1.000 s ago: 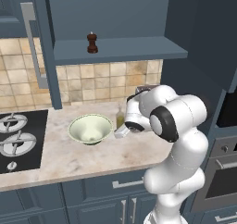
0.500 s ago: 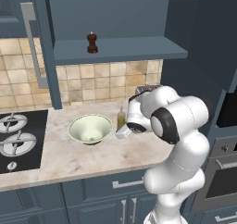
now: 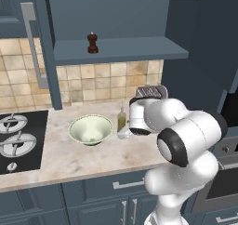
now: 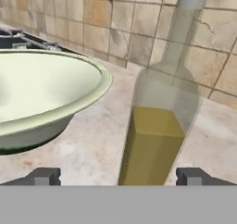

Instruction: Retrieve the bottle and the shaker from the cabinet and place them next to the mixing bowl on the counter. Then add garlic from the fridge to the mixing bowl.

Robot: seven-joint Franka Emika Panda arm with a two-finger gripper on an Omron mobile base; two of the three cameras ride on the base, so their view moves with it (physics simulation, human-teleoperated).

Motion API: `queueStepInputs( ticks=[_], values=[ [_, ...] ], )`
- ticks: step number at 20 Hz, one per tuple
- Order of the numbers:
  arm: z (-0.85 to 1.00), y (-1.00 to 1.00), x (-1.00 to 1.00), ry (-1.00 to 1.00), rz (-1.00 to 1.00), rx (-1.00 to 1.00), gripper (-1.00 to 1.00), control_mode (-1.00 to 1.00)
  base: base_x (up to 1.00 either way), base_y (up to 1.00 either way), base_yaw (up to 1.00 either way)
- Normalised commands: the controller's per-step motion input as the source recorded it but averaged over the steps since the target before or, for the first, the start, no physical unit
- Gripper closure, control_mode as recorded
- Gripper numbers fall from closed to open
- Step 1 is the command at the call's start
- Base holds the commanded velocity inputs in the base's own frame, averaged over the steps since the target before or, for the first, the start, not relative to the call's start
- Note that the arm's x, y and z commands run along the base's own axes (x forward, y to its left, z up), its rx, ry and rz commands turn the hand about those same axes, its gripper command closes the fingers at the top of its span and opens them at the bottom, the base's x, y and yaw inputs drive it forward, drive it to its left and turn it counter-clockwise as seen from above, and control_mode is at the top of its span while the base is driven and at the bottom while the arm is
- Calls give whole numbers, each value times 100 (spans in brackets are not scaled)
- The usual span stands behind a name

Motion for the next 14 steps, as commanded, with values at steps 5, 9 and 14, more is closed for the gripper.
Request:
queueStepInputs(
  ticks=[5,9,14],
  values=[
    [74,-10,-2,2,-7,5,-100,-100,0,0,0],
    [74,-3,-1,4,-9,5,-100,-100,0,0,0],
    [68,0,1,14,-9,1,-100,-100,0,0,0]
  ],
)
